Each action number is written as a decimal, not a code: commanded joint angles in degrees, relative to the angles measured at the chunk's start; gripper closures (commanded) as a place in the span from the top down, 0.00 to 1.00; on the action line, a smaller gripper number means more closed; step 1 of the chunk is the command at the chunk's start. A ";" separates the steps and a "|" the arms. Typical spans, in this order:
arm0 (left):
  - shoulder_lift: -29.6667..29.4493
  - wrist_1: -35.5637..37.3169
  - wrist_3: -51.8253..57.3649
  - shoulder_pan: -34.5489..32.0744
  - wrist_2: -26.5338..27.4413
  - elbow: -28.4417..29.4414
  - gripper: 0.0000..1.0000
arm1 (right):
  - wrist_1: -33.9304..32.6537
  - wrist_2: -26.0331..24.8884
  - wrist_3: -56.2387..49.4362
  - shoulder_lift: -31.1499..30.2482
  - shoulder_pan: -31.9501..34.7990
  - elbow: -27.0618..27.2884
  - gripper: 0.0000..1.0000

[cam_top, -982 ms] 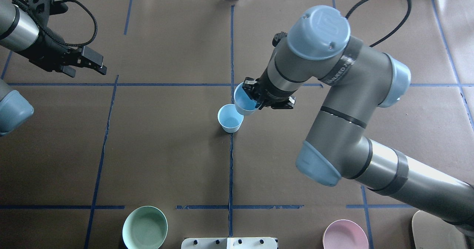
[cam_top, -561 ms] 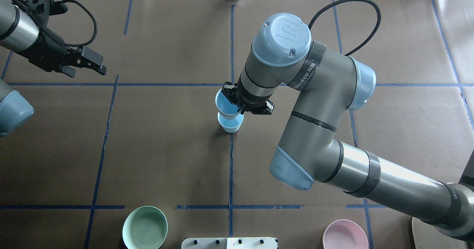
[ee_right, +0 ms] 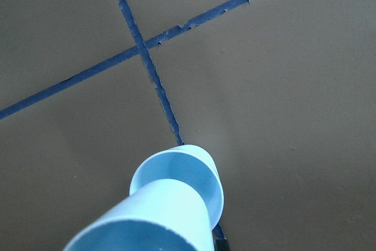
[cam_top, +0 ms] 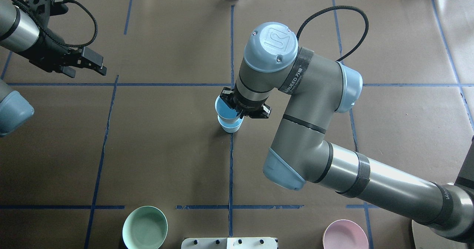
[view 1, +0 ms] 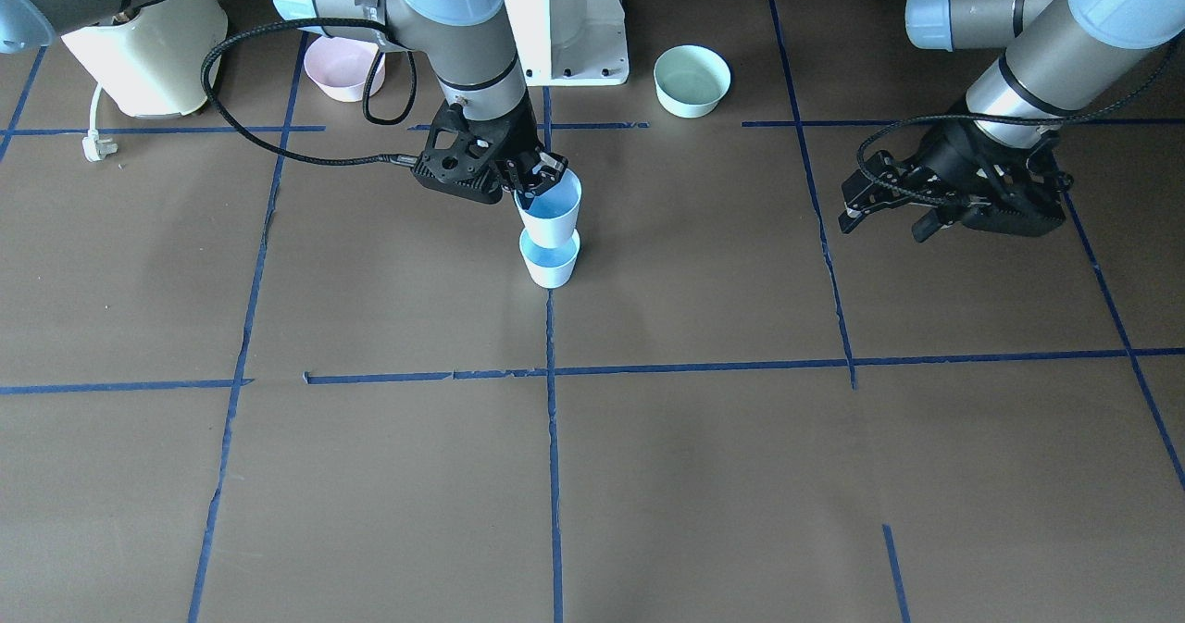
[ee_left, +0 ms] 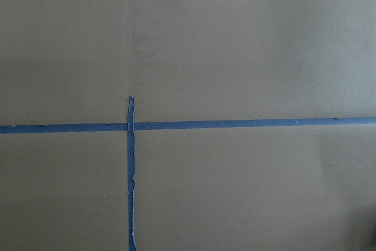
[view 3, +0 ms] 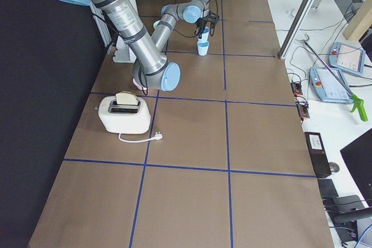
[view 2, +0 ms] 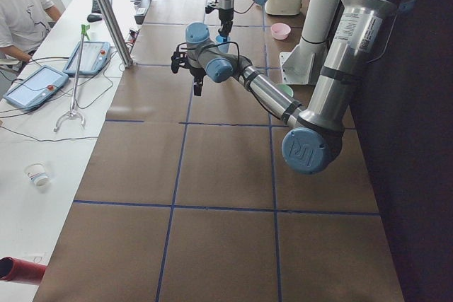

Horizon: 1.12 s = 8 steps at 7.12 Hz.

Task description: Stack blue cups with both arms

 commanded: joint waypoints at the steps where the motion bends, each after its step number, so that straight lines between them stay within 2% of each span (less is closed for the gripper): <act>1: 0.00 0.00 0.00 0.00 -0.01 0.00 1.00 | 0.03 -0.01 -0.35 -0.01 -0.12 -0.35 0.10; 2: 0.09 0.00 0.00 0.00 -0.10 0.00 1.00 | 0.03 -0.01 -0.17 0.07 -0.12 -0.96 0.60; 3: 0.09 0.00 0.00 0.00 -0.10 -0.09 1.00 | 0.03 -0.01 -0.26 0.16 -0.12 -1.14 0.99; 6: 0.61 -0.09 0.17 -0.09 -0.19 0.26 1.00 | -0.14 0.86 -1.57 -0.80 1.79 0.08 1.00; 7: 2.01 0.17 4.53 -0.43 -0.19 0.35 1.00 | -0.15 1.04 -5.67 -4.89 3.55 3.05 1.00; 8: 5.15 0.26 11.70 -2.96 -0.19 0.70 1.00 | -0.06 1.39 -14.41 -11.29 6.61 7.17 1.00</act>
